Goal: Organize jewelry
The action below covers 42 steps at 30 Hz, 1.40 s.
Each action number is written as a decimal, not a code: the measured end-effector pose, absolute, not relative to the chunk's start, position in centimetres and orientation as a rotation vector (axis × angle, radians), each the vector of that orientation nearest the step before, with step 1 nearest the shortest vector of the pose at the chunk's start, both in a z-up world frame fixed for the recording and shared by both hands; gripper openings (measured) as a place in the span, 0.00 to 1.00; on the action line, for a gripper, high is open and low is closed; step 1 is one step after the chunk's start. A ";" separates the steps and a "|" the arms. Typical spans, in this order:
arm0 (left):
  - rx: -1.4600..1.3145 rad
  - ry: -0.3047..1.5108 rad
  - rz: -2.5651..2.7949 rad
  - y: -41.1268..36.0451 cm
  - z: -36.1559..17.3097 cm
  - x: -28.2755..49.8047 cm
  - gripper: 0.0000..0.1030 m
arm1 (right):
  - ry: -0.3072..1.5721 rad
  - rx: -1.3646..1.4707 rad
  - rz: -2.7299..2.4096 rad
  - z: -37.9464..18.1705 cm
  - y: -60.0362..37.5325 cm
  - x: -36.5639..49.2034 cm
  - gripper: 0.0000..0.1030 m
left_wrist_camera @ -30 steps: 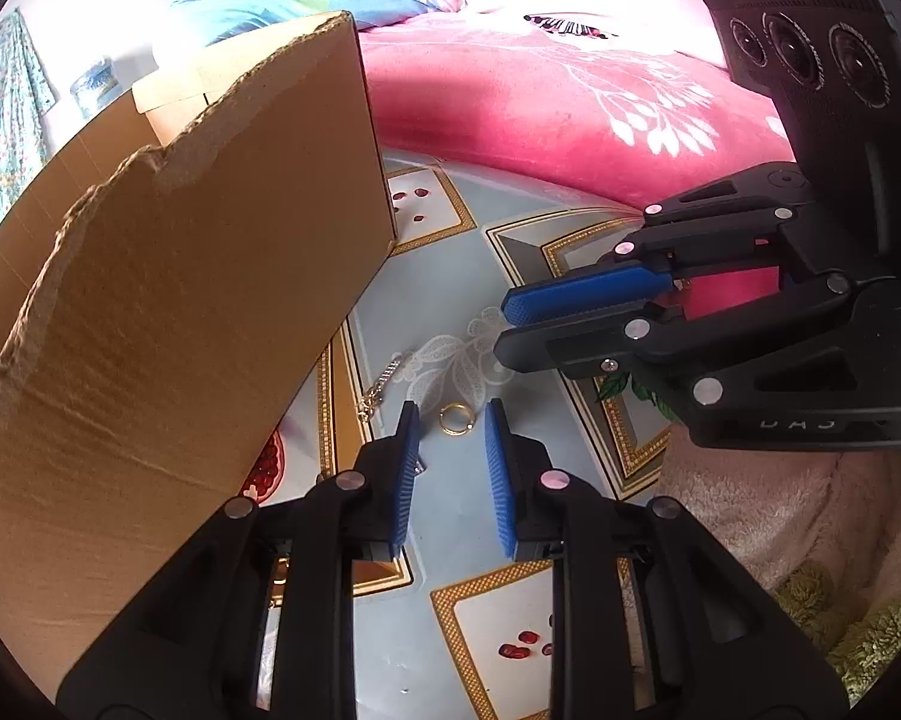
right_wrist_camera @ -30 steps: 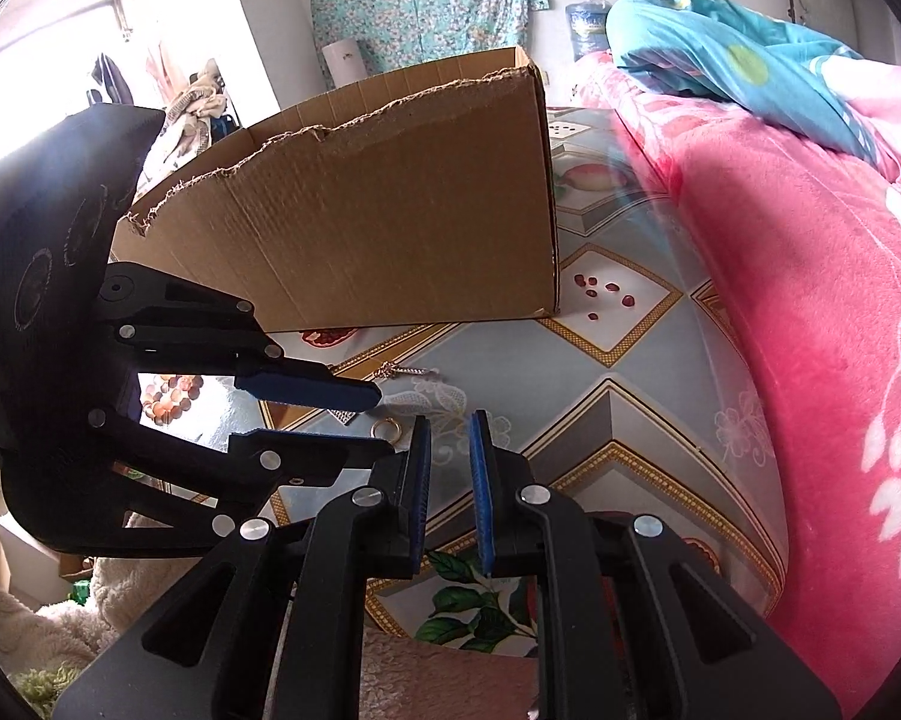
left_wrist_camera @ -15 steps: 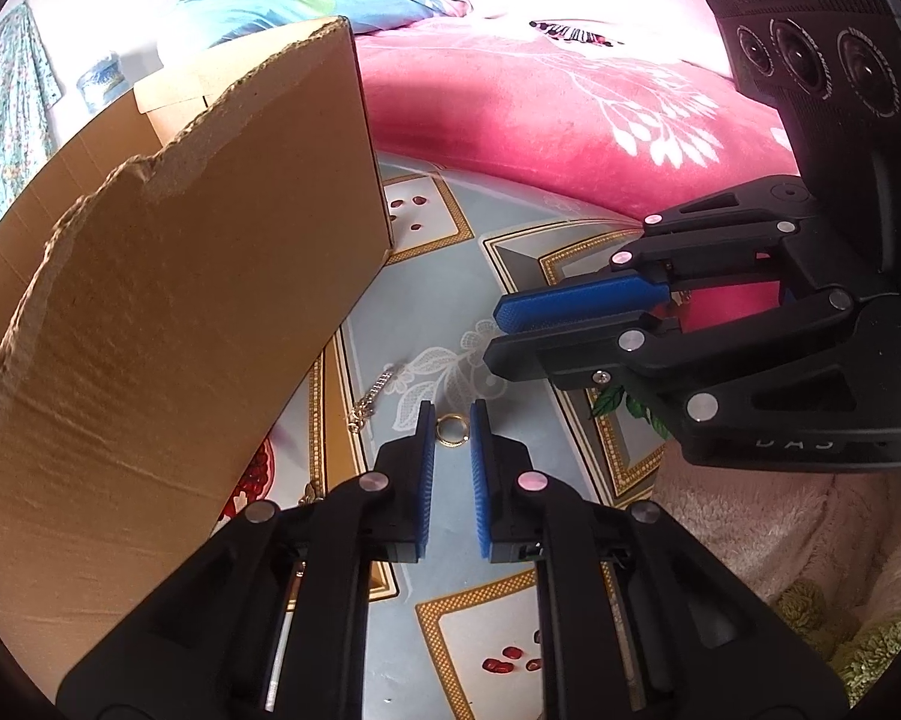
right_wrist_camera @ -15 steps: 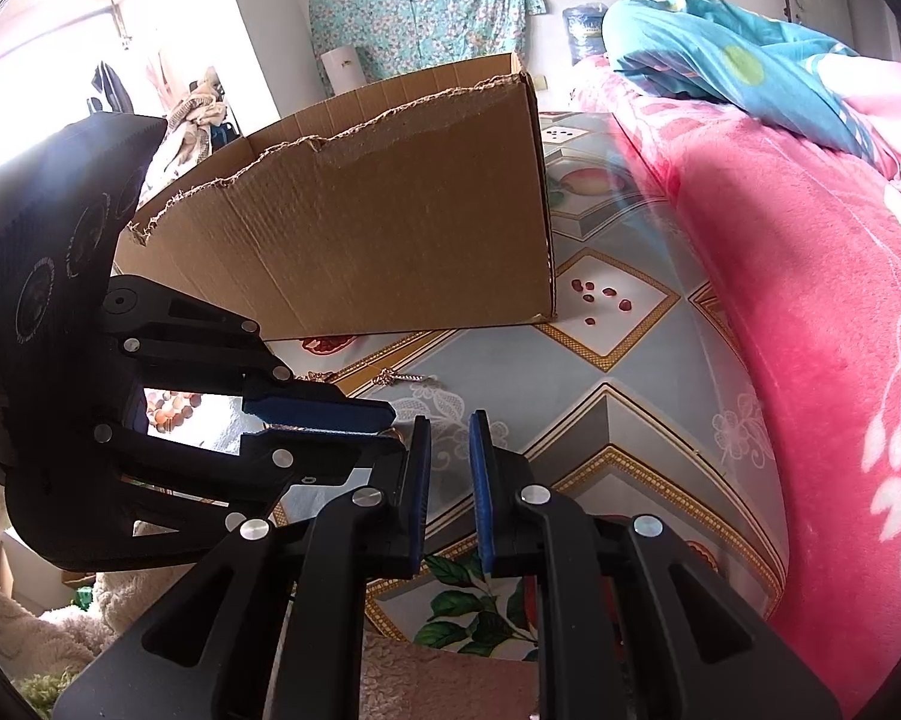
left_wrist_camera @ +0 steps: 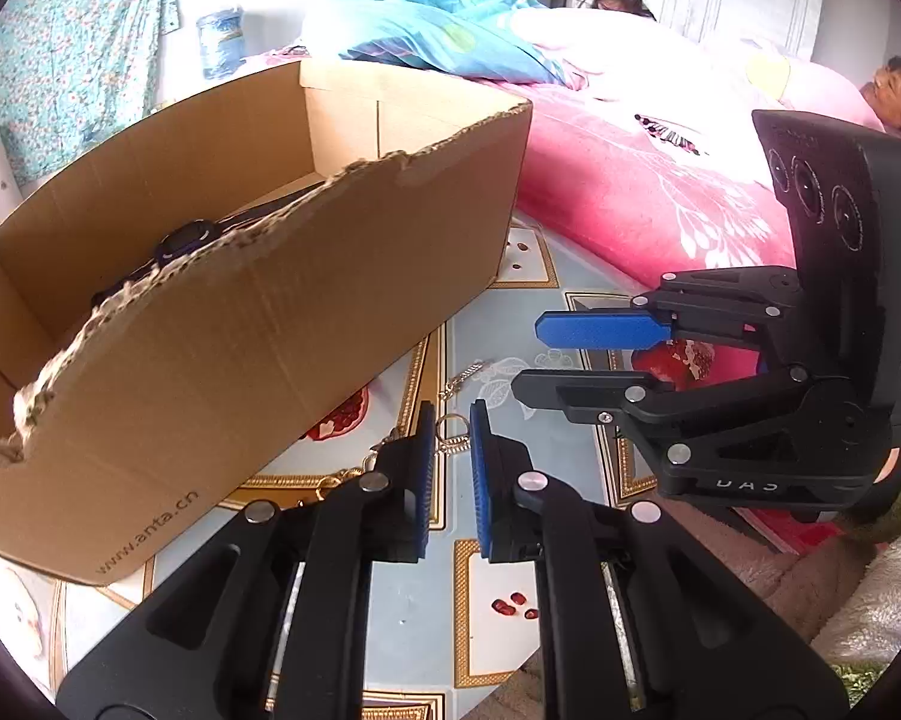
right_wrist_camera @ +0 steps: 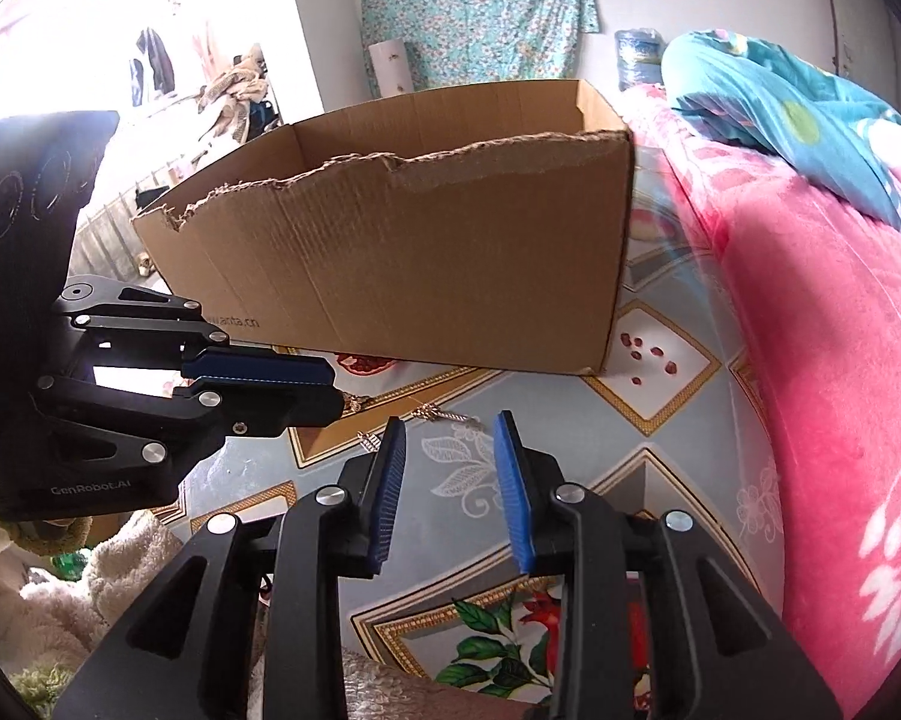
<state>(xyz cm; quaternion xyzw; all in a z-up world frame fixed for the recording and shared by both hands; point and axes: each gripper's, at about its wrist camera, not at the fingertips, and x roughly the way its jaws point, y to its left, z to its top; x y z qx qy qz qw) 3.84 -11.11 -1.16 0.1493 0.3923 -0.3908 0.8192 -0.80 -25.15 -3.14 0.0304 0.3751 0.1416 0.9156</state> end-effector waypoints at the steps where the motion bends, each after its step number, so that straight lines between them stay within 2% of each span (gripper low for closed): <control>1: 0.306 0.836 -0.824 -10.8 -1.1 3.8 0.10 | 0.772 0.039 0.307 -3.1 -24.9 -0.4 0.30; 12: 0.220 0.862 -0.787 -8.5 -1.7 3.7 0.10 | 0.834 -0.157 0.449 -3.3 -23.4 2.7 0.27; 18: 0.202 0.853 -0.794 -8.1 -1.7 3.8 0.10 | 0.895 -0.169 0.450 -4.1 -23.7 3.1 0.07; 20: 0.194 0.851 -0.795 -8.0 -1.6 3.8 0.10 | 0.902 -0.151 0.441 -4.0 -24.1 3.1 0.04; 33: 0.180 0.805 -0.807 -7.7 -0.5 2.7 0.10 | 0.859 -0.038 0.402 -2.0 -25.9 1.4 0.02; 36: 0.187 0.800 -0.805 -7.7 -0.5 2.4 0.10 | 0.872 -0.043 0.407 -2.3 -25.2 2.2 0.08; 38: 0.183 0.802 -0.803 -7.6 -0.5 2.4 0.10 | 0.862 -0.072 0.406 -2.4 -24.7 2.5 0.27; 39: 0.179 0.804 -0.802 -7.5 -0.5 2.4 0.10 | 0.858 -0.082 0.410 -2.5 -24.5 2.7 0.30; 42: 0.173 0.808 -0.796 -7.4 -0.6 2.5 0.10 | 0.862 -0.119 0.419 -3.0 -23.8 3.2 0.31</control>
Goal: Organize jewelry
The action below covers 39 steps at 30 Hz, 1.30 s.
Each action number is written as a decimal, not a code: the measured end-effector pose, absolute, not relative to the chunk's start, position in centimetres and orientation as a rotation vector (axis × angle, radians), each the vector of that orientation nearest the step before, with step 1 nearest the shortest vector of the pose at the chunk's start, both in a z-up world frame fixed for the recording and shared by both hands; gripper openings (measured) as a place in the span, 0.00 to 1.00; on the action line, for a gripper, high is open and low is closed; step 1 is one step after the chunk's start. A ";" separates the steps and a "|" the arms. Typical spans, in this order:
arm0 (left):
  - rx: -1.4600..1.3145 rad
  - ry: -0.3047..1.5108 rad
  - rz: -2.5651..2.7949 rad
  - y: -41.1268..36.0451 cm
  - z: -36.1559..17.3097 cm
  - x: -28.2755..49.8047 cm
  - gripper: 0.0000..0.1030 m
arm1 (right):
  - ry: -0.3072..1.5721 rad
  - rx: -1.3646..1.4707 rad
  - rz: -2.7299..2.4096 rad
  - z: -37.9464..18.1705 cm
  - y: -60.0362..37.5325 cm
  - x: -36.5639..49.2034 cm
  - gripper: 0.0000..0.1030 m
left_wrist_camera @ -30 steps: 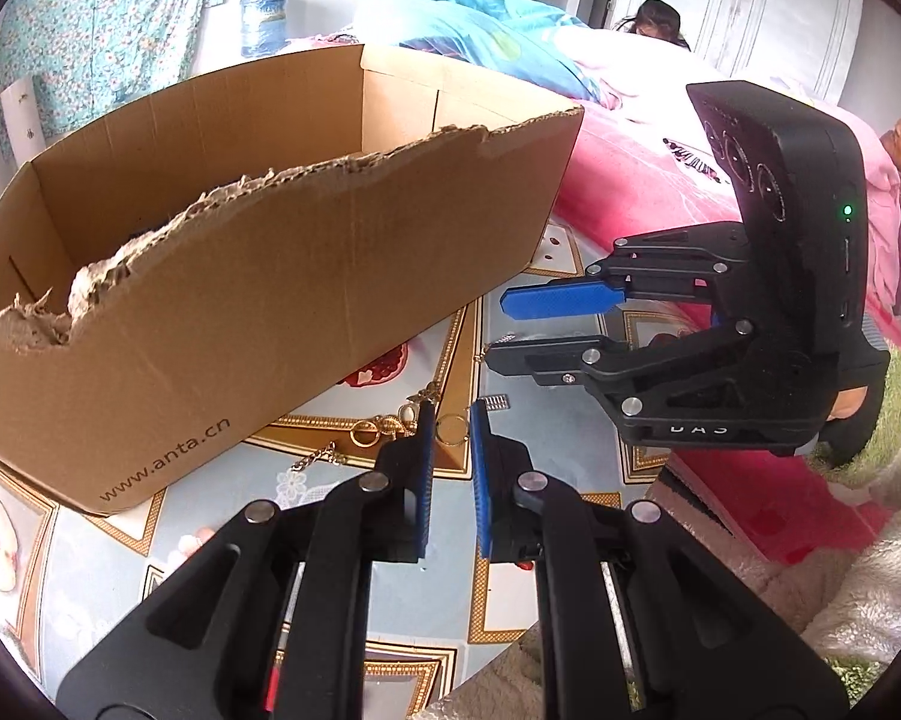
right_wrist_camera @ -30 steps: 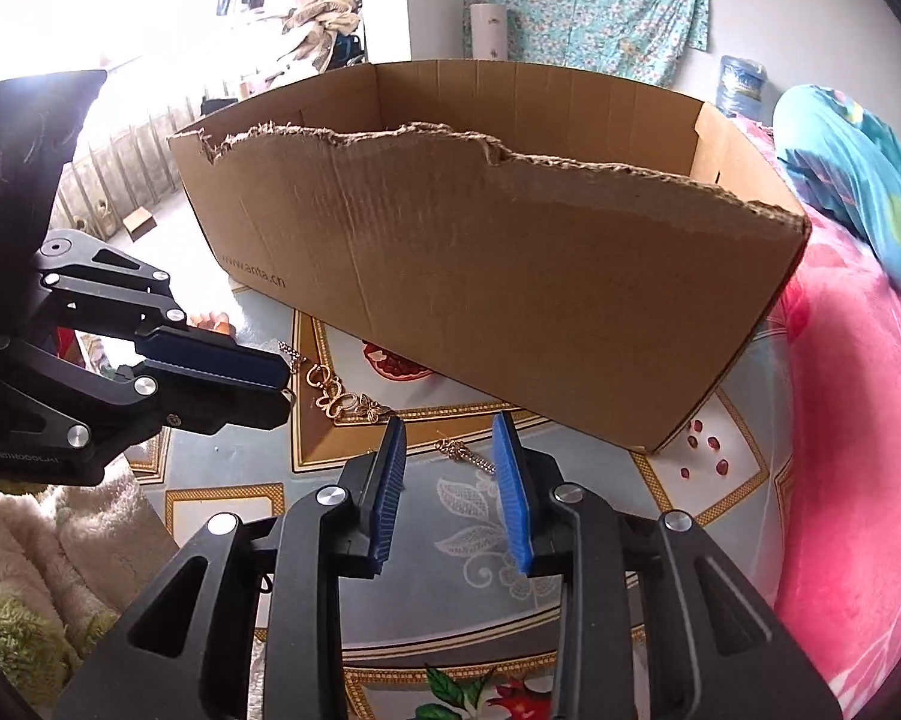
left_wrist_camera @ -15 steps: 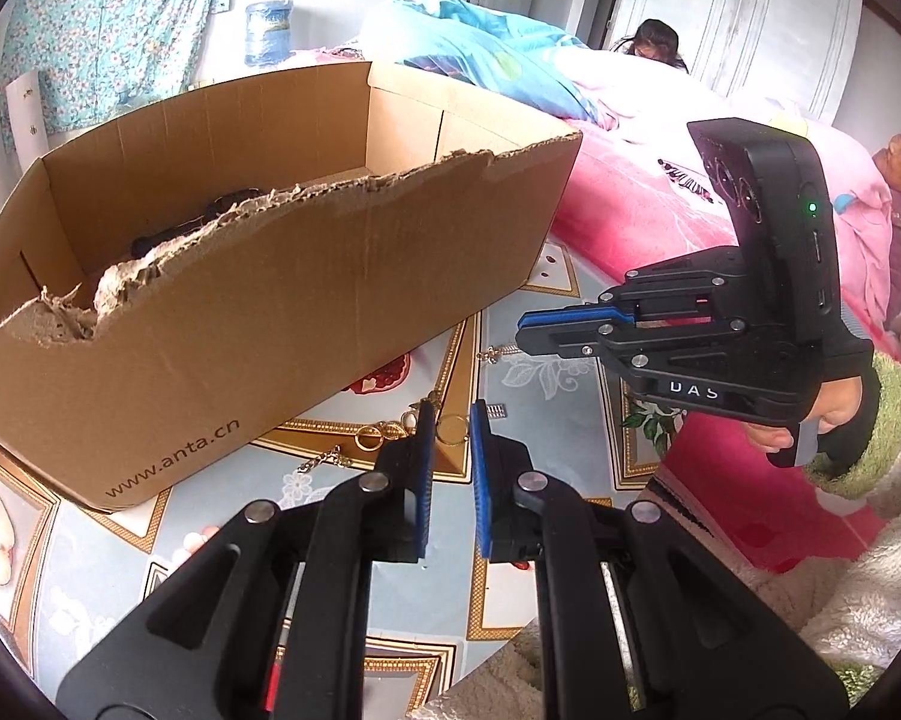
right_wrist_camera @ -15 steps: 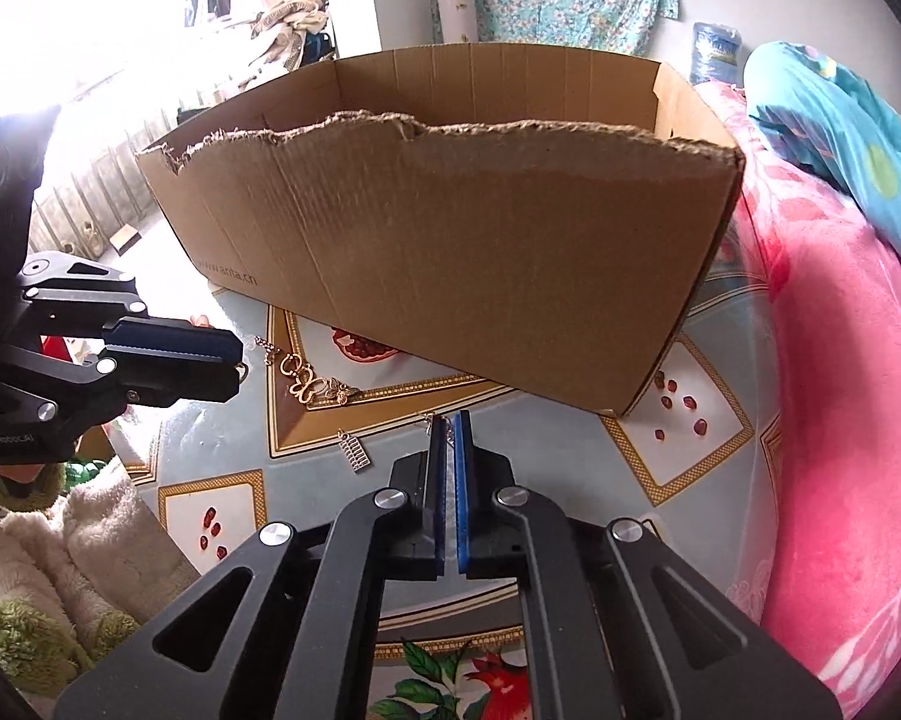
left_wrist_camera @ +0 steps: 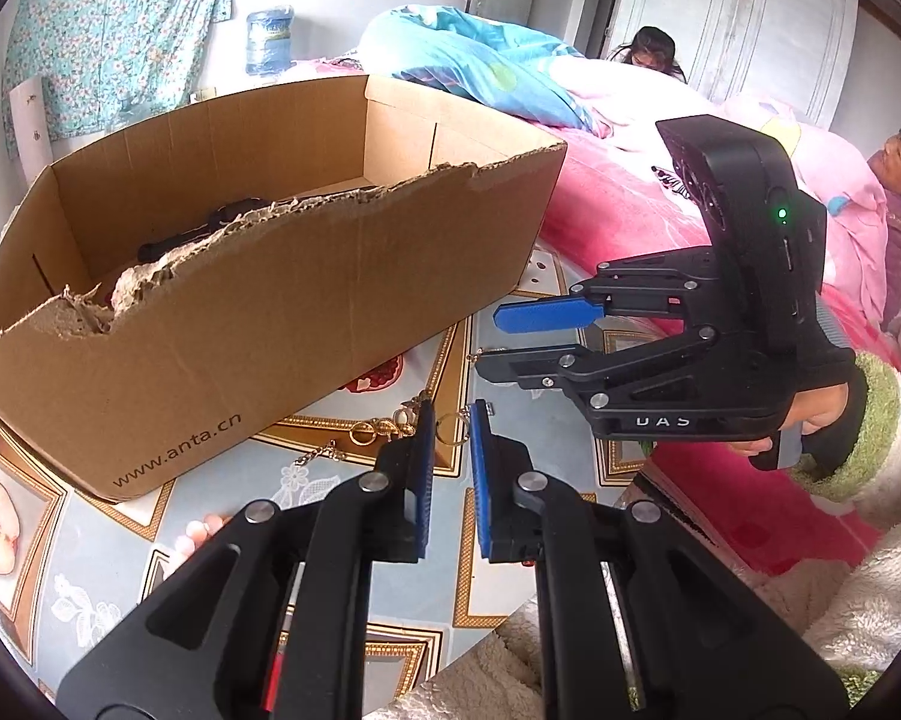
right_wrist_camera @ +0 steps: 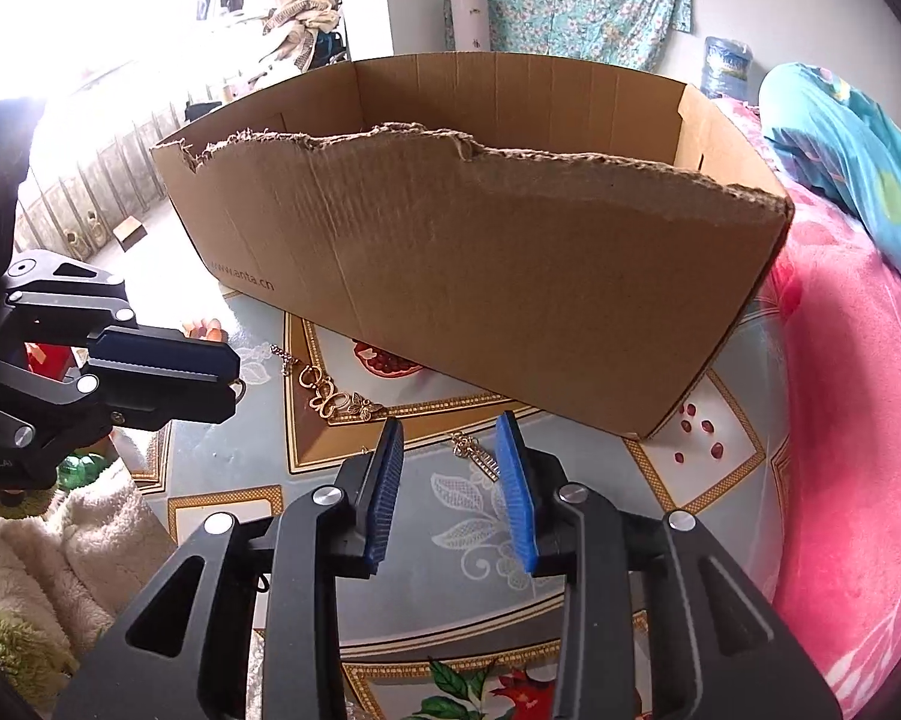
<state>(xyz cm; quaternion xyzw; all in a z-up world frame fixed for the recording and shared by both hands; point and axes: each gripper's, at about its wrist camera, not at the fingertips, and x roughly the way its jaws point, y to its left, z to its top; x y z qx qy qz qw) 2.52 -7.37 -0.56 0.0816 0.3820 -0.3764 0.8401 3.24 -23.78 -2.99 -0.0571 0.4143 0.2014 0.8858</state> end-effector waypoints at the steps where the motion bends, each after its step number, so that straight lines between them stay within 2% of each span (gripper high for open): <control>1: 0.170 0.808 -0.795 -7.3 -0.6 2.6 0.10 | 0.865 -0.132 0.418 -3.2 -23.6 3.4 0.31; 3: 0.168 0.809 -0.795 -7.3 -0.7 2.6 0.10 | 0.883 -0.148 0.417 -3.9 -23.4 3.8 0.23; 5: 0.169 0.807 -0.796 -7.3 -0.7 2.6 0.10 | 0.890 -0.136 0.424 -4.3 -23.3 4.0 0.09; 6: 0.169 0.805 -0.796 -7.3 -0.7 2.7 0.10 | 0.895 -0.122 0.430 -4.4 -23.3 4.0 0.05; 10: 0.163 0.800 -0.796 -7.1 -0.7 2.8 0.10 | 0.890 -0.082 0.404 -4.3 -23.6 4.0 0.02; 20: 0.141 0.771 -0.803 -6.6 -0.1 2.1 0.10 | 0.818 0.202 0.382 -1.9 -27.8 2.2 0.01; 27: 0.158 0.739 -0.818 -6.9 0.9 1.1 0.10 | 0.792 0.182 0.383 -0.3 -27.9 1.1 0.01; 30: 0.158 0.733 -0.818 -6.9 1.1 0.8 0.10 | 0.829 0.159 0.379 -1.0 -27.7 1.7 0.06; 31: 0.157 0.734 -0.818 -6.9 1.1 0.7 0.10 | 0.834 0.138 0.379 -1.3 -27.4 1.8 0.14; 32: 0.157 0.736 -0.818 -6.9 1.1 0.6 0.10 | 0.840 0.112 0.381 -1.6 -27.1 2.0 0.28; 33: 0.158 0.738 -0.817 -6.9 1.0 0.6 0.10 | 0.847 0.079 0.380 -2.0 -26.7 2.1 0.33; 39: 0.162 0.752 -0.815 -6.7 0.7 0.8 0.10 | 0.907 -0.115 0.428 -4.1 -25.3 3.2 0.35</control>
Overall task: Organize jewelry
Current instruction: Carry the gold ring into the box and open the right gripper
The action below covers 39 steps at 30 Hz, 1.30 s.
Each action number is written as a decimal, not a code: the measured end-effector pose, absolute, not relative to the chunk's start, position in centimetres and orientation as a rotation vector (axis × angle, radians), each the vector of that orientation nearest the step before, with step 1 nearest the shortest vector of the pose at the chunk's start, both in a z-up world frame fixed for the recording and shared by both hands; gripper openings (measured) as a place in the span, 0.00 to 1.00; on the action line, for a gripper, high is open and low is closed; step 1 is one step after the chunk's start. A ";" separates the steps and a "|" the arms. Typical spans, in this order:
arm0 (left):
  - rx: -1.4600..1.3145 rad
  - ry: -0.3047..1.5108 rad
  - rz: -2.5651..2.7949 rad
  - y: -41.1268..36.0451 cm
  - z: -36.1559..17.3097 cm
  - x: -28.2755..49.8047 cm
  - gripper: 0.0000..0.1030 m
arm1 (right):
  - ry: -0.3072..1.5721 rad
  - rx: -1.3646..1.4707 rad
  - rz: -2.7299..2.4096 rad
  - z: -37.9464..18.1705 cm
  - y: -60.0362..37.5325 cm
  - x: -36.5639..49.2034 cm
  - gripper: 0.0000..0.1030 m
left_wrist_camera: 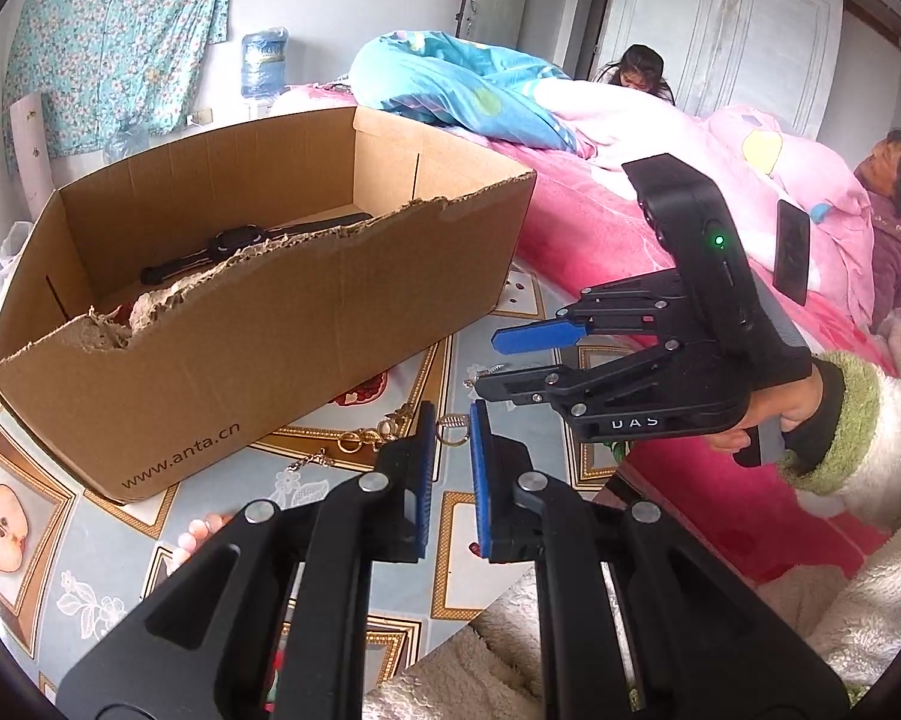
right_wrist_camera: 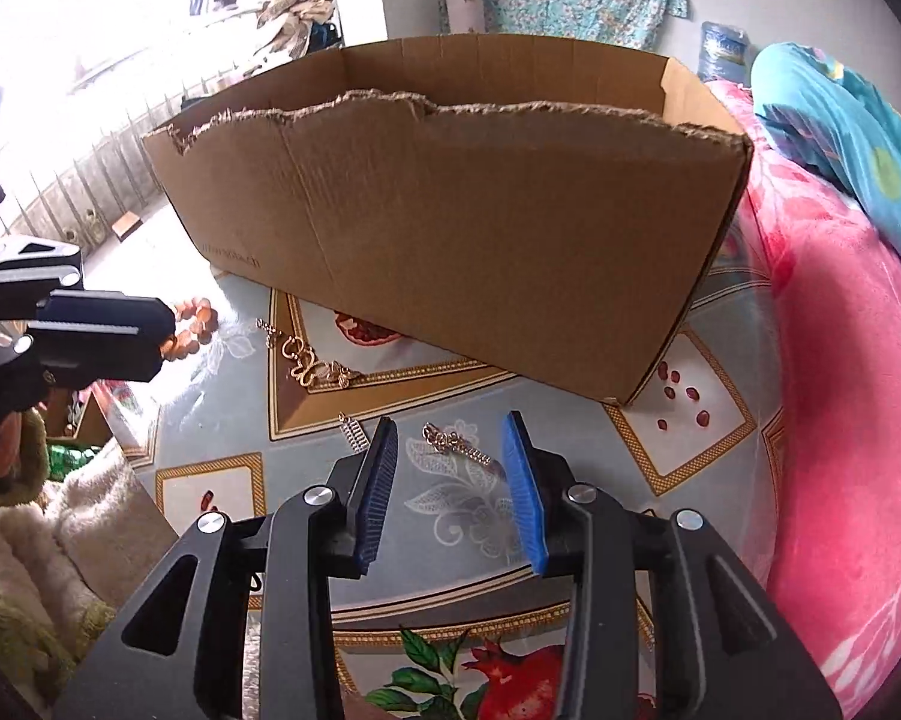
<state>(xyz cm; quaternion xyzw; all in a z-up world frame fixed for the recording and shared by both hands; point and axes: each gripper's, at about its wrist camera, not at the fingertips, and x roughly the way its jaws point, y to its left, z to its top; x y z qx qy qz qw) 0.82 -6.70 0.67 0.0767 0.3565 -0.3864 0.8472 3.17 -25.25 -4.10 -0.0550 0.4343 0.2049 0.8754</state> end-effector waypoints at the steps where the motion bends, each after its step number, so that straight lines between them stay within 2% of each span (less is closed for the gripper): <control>1: 0.161 0.753 -0.814 -6.7 0.6 0.9 0.10 | 0.917 -0.133 0.442 -4.3 -25.2 3.4 0.34; 3: 0.158 0.757 -0.814 -6.7 0.5 1.1 0.10 | 0.918 -0.172 0.464 -4.5 -25.1 3.6 0.31; 5: 0.156 0.761 -0.815 -6.8 0.3 1.3 0.10 | 0.935 -0.173 0.490 -4.4 -25.2 3.9 0.12; 8: 0.154 0.764 -0.817 -7.1 0.2 1.5 0.10 | 0.953 -0.162 0.515 -4.4 -25.5 4.3 0.03; 23: 0.142 0.722 -0.819 -6.8 1.3 0.8 0.10 | 0.837 0.072 0.492 -0.6 -27.9 2.3 0.02; 30: 0.124 0.630 -0.832 -6.5 5.4 0.6 0.10 | 0.692 0.123 0.527 5.4 -27.7 0.2 0.02; 35: 0.137 0.582 -0.795 -6.7 8.6 2.8 0.10 | 0.614 0.130 0.573 9.1 -26.6 1.7 0.02; 39: 0.155 0.655 -0.715 -7.5 9.3 7.0 0.10 | 0.662 0.128 0.569 9.7 -25.4 5.7 0.03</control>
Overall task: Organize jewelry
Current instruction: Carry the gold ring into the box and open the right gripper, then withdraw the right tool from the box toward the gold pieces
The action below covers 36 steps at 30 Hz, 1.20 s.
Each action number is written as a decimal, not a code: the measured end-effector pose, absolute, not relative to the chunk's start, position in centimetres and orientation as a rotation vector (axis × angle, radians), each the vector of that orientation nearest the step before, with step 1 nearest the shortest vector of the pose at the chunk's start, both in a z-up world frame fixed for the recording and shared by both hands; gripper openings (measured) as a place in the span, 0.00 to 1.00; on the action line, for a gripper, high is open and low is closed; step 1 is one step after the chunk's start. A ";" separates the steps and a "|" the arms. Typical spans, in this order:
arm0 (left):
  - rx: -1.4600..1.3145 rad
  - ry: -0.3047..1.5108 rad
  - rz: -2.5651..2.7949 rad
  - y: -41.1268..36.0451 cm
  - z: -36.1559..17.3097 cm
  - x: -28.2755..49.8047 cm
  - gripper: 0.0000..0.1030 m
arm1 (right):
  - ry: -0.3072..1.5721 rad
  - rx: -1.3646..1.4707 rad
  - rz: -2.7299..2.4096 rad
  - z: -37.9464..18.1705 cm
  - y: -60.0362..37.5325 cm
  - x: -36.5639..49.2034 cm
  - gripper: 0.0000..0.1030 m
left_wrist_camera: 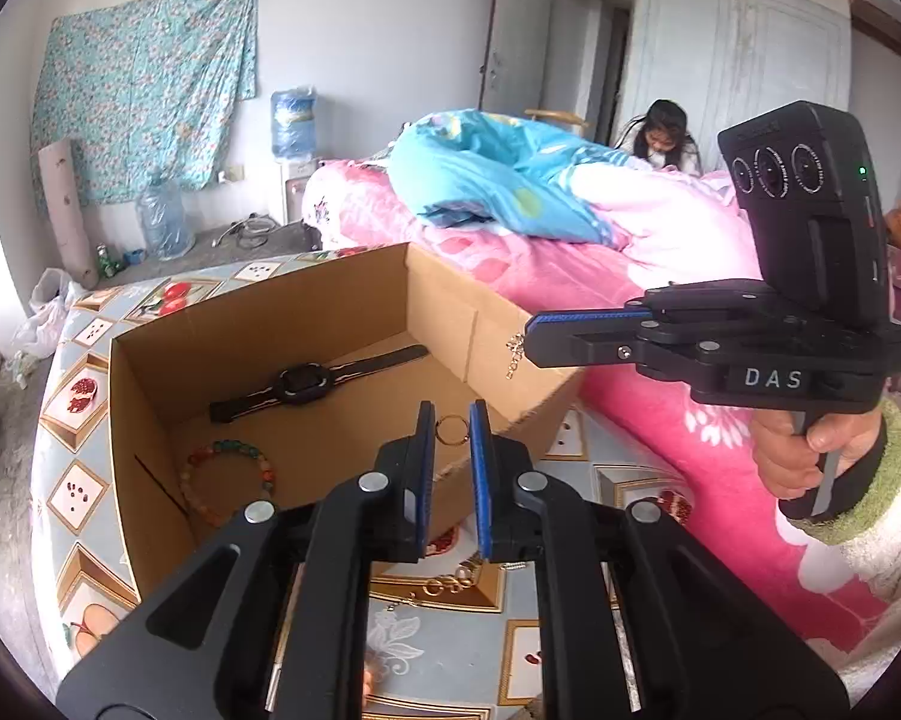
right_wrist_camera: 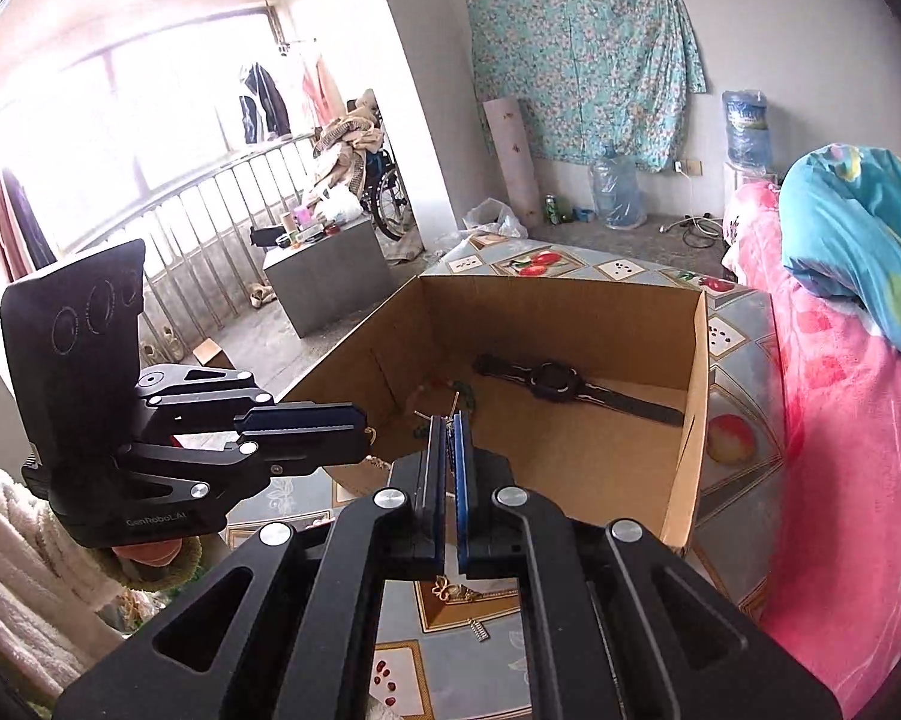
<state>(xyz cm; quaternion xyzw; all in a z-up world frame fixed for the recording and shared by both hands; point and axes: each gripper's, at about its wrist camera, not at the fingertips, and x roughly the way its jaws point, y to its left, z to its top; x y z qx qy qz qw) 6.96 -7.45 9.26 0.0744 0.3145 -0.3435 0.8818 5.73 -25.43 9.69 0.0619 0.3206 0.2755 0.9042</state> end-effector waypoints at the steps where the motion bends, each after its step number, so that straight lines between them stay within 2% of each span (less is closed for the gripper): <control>1: 0.158 0.690 -0.691 -7.7 9.1 8.3 0.10 | 0.689 0.142 0.569 9.5 -25.3 7.0 0.03; 11: 0.108 0.974 -0.536 -9.0 5.6 18.8 0.12 | 1.005 0.208 0.459 5.0 -24.2 17.4 0.03; 18: 0.081 1.016 -0.478 -8.8 4.5 20.7 0.24 | 1.020 0.215 0.444 3.7 -25.0 18.6 0.04; 31: 0.065 0.987 -0.472 -9.4 5.3 20.8 0.26 | 1.002 0.264 0.458 3.8 -26.0 18.9 0.04; 33: 0.060 0.973 -0.468 -9.2 5.5 20.7 0.26 | 1.008 0.265 0.468 3.6 -25.8 18.9 0.06; 36: 0.047 0.969 -0.464 -8.9 5.6 20.8 0.28 | 1.023 0.254 0.474 3.4 -25.4 19.1 0.20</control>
